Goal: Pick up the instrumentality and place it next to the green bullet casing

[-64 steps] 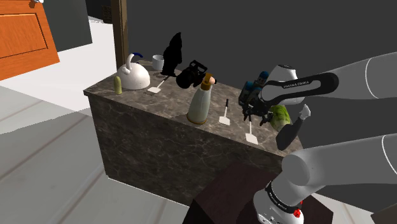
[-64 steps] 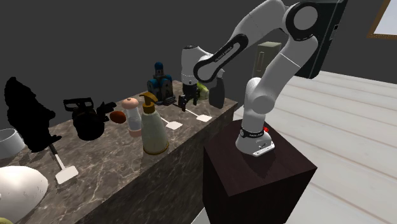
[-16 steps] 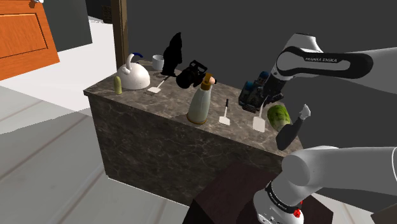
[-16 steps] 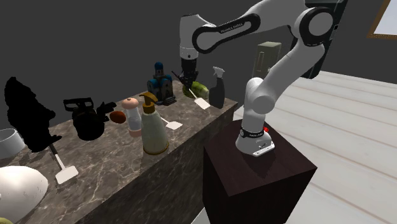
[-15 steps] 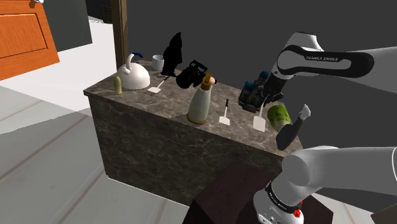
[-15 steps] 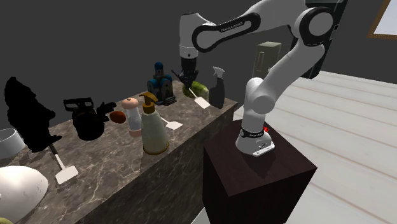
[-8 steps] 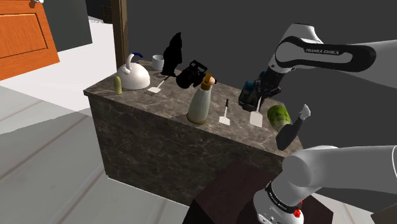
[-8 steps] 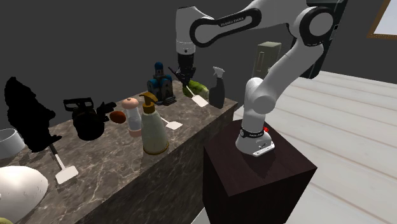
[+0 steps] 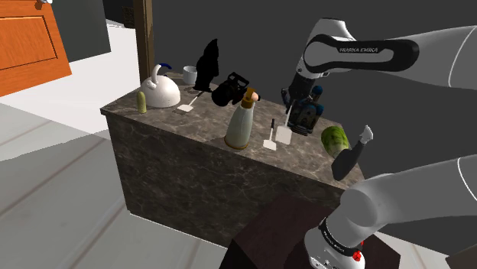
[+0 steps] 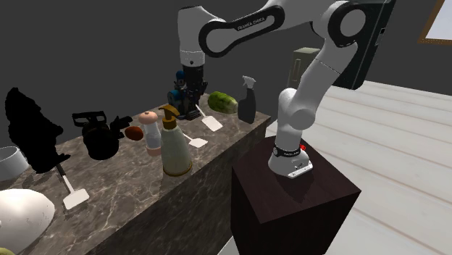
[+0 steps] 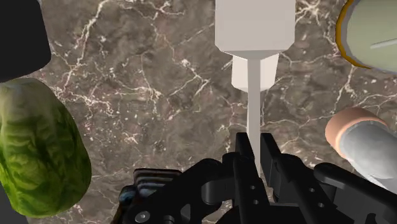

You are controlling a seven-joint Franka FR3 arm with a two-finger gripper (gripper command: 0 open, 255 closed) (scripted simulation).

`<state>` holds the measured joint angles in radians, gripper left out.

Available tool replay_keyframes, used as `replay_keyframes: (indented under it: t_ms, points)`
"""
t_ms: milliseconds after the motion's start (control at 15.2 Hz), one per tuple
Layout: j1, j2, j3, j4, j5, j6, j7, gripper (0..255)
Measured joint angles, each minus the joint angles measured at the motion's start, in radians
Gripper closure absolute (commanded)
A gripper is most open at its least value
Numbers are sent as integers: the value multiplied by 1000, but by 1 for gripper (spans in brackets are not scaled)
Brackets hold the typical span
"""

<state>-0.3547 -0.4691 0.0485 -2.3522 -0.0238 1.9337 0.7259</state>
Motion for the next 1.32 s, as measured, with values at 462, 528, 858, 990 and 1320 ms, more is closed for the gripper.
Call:
replay_keyframes:
  t_ms: [462,528,858,990,1320]
  points:
    - [47,186,110,169,16,12,152,255]
    - [54,208,125,192,15,11,174,255]
    - [84,366,187,358,-11,-4,279,255]
    - [98,431,208,430,-27,-13,319,255]
    - [148,610,250,652,-82,-70,420,255]
